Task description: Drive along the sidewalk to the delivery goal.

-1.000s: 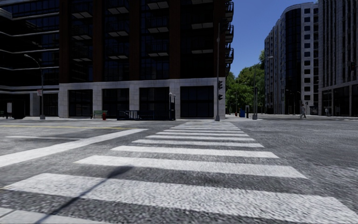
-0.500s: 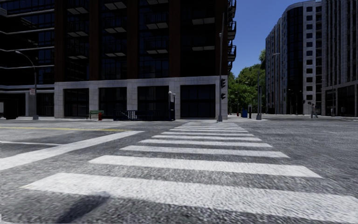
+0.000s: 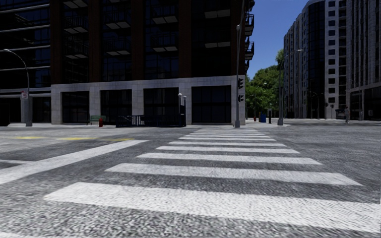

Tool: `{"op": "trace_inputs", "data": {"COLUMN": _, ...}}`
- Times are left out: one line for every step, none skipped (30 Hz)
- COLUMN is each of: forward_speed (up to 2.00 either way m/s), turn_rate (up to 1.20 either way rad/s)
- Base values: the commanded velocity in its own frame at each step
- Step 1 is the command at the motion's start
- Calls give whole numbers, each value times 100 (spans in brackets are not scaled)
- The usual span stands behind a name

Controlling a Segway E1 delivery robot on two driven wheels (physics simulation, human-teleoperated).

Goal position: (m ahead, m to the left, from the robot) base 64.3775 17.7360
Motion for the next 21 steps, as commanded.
{"op": "trace_inputs", "data": {"forward_speed": 200, "turn_rate": 2}}
{"op": "trace_inputs", "data": {"forward_speed": 200, "turn_rate": 2}}
{"op": "trace_inputs", "data": {"forward_speed": 200, "turn_rate": 1}}
{"op": "trace_inputs", "data": {"forward_speed": 200, "turn_rate": 0}}
{"op": "trace_inputs", "data": {"forward_speed": 200, "turn_rate": 0}}
{"op": "trace_inputs", "data": {"forward_speed": 200, "turn_rate": 0}}
{"op": "trace_inputs", "data": {"forward_speed": 200, "turn_rate": 0}}
{"op": "trace_inputs", "data": {"forward_speed": 200, "turn_rate": 0}}
{"op": "trace_inputs", "data": {"forward_speed": 200, "turn_rate": 0}}
{"op": "trace_inputs", "data": {"forward_speed": 200, "turn_rate": 0}}
{"op": "trace_inputs", "data": {"forward_speed": 200, "turn_rate": 0}}
{"op": "trace_inputs", "data": {"forward_speed": 200, "turn_rate": 0}}
{"op": "trace_inputs", "data": {"forward_speed": 200, "turn_rate": 0}}
{"op": "trace_inputs", "data": {"forward_speed": 200, "turn_rate": 0}}
{"op": "trace_inputs", "data": {"forward_speed": 200, "turn_rate": 0}}
{"op": "trace_inputs", "data": {"forward_speed": 200, "turn_rate": 0}}
{"op": "trace_inputs", "data": {"forward_speed": 200, "turn_rate": 0}}
{"op": "trace_inputs", "data": {"forward_speed": 200, "turn_rate": 0}}
{"op": "trace_inputs", "data": {"forward_speed": 200, "turn_rate": 0}}
{"op": "trace_inputs", "data": {"forward_speed": 200, "turn_rate": 0}}
{"op": "trace_inputs", "data": {"forward_speed": 200, "turn_rate": 0}}
